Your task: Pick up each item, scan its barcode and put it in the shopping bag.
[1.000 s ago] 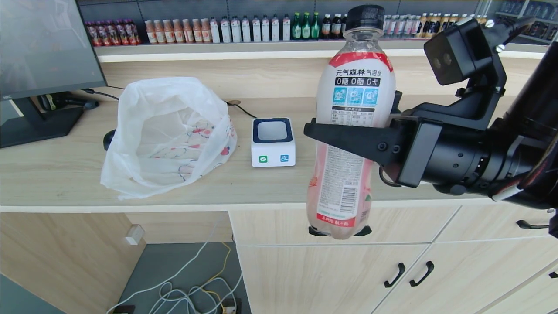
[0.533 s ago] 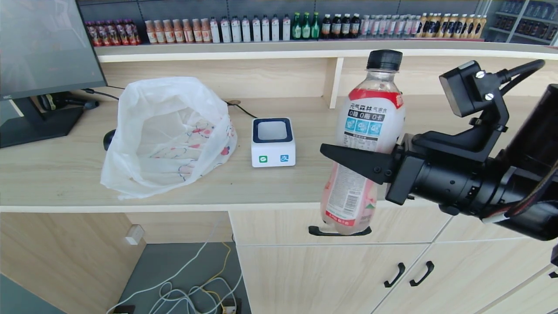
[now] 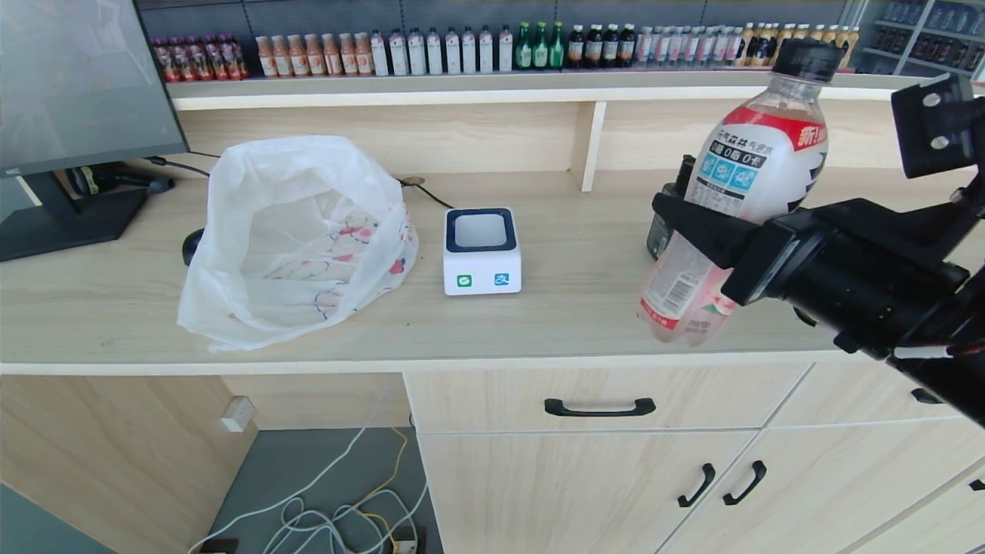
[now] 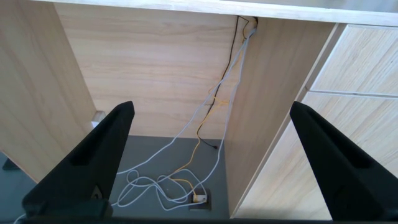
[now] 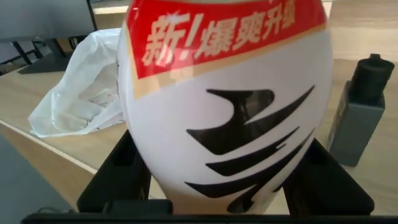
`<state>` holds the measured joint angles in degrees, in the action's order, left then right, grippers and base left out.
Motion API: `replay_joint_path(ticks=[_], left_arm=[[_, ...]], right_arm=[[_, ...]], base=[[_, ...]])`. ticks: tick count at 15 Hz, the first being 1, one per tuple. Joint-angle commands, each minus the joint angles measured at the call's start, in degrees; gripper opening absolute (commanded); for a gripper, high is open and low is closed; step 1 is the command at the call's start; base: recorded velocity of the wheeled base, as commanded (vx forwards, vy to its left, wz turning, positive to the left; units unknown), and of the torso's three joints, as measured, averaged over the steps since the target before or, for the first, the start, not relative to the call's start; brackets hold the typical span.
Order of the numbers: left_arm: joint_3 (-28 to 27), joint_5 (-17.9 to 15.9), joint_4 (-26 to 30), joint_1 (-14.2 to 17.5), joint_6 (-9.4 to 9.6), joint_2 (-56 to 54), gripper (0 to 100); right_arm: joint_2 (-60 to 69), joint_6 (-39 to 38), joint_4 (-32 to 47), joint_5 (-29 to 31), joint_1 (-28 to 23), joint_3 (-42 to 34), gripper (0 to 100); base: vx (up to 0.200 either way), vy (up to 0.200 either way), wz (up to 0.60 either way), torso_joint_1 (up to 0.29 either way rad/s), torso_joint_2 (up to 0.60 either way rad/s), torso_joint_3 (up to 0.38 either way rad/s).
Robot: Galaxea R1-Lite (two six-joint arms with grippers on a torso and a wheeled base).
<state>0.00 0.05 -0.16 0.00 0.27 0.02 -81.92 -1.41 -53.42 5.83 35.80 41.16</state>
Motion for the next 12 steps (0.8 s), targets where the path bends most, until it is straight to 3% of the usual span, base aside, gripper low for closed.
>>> replay_joint_path(ticks=[1, 4, 5, 7, 12], left_arm=[[0.0, 0.0, 0.0, 0.0, 0.0, 0.0, 100], [0.0, 0.0, 0.0, 0.0, 0.17, 0.0, 100], [0.0, 0.0, 0.0, 0.0, 0.08, 0.0, 100], [0.0, 0.0, 0.0, 0.0, 0.08, 0.0, 100], [0.0, 0.0, 0.0, 0.0, -0.09, 0.0, 100]], right_arm=[[1.3, 1.0, -1.2, 1.2, 0.0, -0.3, 0], [-0.3, 2.9, -7.4, 4.7, -2.1, -1.3, 0], [-2.6, 5.5, -14.0, 4.7, -4.7, -3.4, 0], [-6.2, 6.8, -21.8, 5.1, -5.0, -4.4, 0], [-6.1, 9.2, -24.1, 12.5, -5.0, -4.4, 0]], base=[[0.0, 0.0, 0.0, 0.0, 0.0, 0.0], [0.0, 0.0, 0.0, 0.0, 0.0, 0.0], [0.0, 0.0, 0.0, 0.0, 0.0, 0.0], [0.0, 0.0, 0.0, 0.0, 0.0, 0.0], [0.0, 0.0, 0.0, 0.0, 0.0, 0.0]])
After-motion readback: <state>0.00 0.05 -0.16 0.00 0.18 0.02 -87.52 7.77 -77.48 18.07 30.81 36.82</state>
